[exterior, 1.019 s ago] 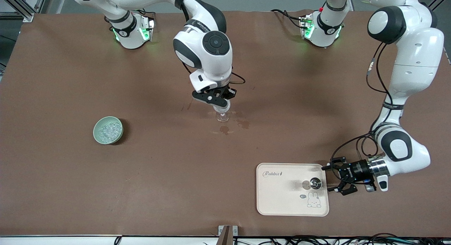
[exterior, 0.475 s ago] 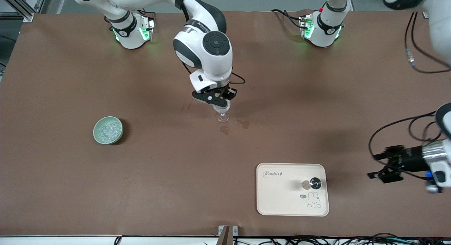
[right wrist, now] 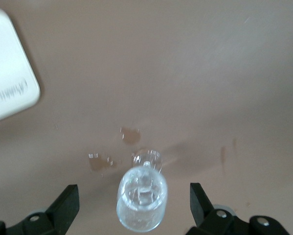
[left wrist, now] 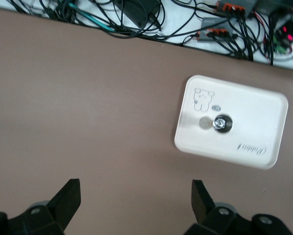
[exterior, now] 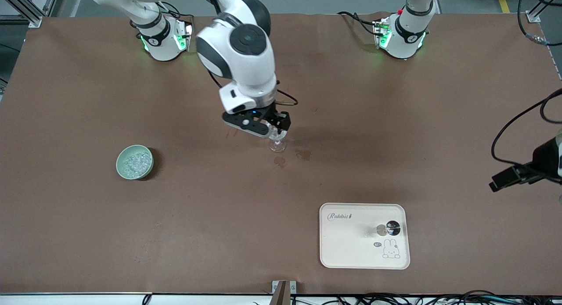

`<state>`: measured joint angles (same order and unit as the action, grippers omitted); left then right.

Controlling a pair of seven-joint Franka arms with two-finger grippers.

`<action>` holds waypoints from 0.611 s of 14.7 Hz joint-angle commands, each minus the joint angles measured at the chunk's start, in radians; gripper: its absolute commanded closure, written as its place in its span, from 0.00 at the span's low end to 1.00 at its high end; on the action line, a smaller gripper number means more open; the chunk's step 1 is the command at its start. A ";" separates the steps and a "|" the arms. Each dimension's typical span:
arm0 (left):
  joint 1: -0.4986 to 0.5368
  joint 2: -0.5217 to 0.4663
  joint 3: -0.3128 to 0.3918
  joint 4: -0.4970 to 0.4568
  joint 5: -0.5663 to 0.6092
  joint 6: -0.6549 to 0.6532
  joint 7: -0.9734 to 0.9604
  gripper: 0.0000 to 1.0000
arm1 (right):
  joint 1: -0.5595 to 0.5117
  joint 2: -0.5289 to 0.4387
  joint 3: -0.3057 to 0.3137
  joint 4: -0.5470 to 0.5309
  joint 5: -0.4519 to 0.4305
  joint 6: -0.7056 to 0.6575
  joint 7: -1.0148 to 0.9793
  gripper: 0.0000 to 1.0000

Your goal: Pour wine and add ice with both arms

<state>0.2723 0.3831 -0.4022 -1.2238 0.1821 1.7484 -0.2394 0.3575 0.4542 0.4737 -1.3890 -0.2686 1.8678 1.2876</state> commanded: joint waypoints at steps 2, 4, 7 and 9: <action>-0.086 -0.136 0.060 -0.098 0.048 -0.050 0.054 0.00 | -0.130 -0.165 0.010 -0.036 -0.043 -0.117 -0.048 0.00; -0.192 -0.251 0.185 -0.205 -0.077 -0.052 0.057 0.00 | -0.220 -0.227 0.011 -0.039 -0.040 -0.159 -0.137 0.00; -0.274 -0.404 0.296 -0.369 -0.162 -0.052 0.106 0.00 | -0.342 -0.287 0.013 -0.042 -0.029 -0.209 -0.275 0.00; -0.312 -0.470 0.336 -0.442 -0.165 -0.062 0.115 0.00 | -0.431 -0.316 0.010 -0.044 0.001 -0.246 -0.414 0.00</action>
<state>-0.0065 0.0315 -0.1110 -1.5269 0.0379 1.6805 -0.1491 0.0152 0.1914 0.4686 -1.3850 -0.2909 1.6380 0.9809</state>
